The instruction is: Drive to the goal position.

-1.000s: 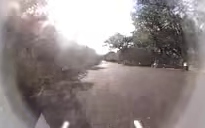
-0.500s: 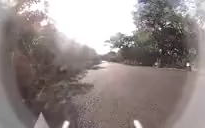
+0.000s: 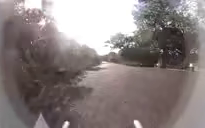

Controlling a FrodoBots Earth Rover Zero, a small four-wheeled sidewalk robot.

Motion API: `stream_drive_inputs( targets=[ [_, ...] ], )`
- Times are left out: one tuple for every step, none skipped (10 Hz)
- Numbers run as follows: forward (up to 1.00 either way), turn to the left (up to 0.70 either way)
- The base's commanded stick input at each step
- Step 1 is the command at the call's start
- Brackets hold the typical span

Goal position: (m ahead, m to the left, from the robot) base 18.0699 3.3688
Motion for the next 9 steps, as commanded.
stream_drive_inputs(
  targets=[
    [0.50, 0.00],
    [0.50, 0.00],
    [0.50, 0.00],
    [0.50, 0.00],
    [0.50, 0.00],
    [0.50, 0.00],
    [0.50, 0.00],
    [0.50, 0.00],
    [0.50, 0.00]
  ],
)
